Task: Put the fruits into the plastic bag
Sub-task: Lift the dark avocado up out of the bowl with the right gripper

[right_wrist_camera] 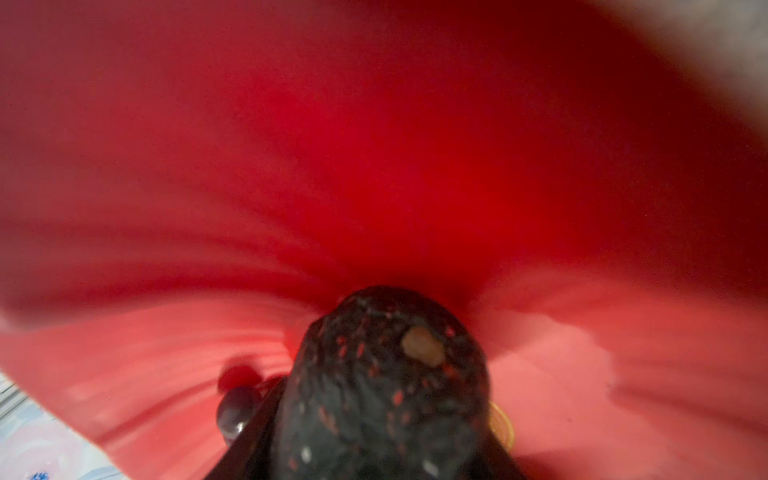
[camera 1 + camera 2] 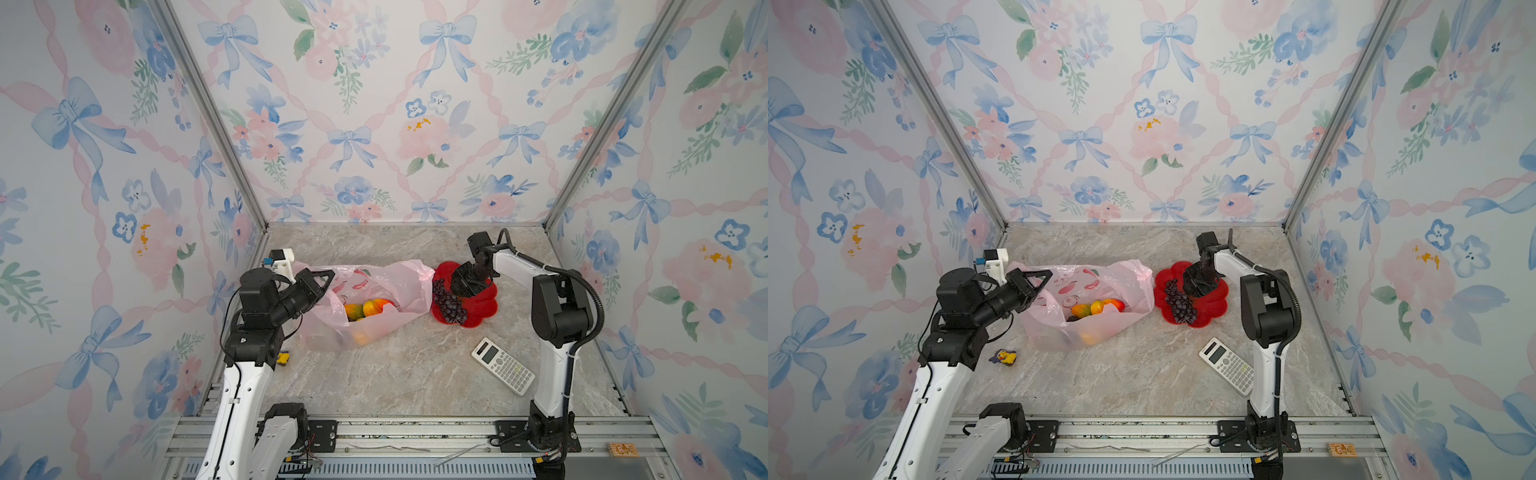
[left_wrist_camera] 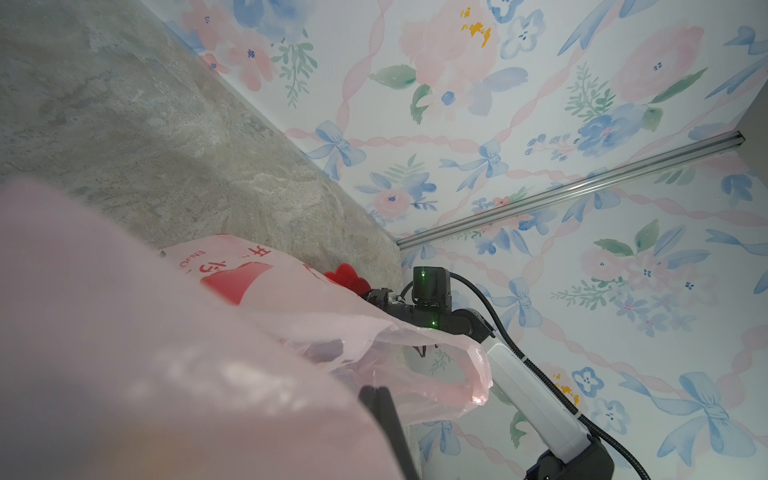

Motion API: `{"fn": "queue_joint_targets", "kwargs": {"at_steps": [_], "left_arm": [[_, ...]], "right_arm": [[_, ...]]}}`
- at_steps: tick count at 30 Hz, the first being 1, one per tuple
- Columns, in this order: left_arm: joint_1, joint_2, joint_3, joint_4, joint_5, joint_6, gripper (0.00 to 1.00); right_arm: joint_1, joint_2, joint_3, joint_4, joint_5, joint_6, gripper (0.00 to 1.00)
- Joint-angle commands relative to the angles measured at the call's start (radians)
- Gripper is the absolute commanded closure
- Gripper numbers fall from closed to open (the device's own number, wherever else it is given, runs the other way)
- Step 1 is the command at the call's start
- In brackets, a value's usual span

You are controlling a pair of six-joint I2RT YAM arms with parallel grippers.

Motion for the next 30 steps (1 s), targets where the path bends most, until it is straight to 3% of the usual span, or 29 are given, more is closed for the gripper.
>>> {"fn": "queue_joint_targets", "kwargs": {"at_steps": [1, 20, 30], "left_arm": [[0.008, 0.006, 0.001, 0.0, -0.002, 0.016, 1.0], [0.008, 0.013, 0.004, 0.01, 0.0, 0.014, 1.0], [0.007, 0.012, -0.004, 0.014, 0.0, 0.011, 1.0]], "right_arm": [[-0.012, -0.005, 0.004, -0.026, -0.017, -0.033, 0.55], [-0.083, -0.154, -0.075, 0.225, -0.213, -0.198, 0.67], [-0.09, -0.297, -0.063, 0.236, -0.208, -0.389, 0.72]]}}
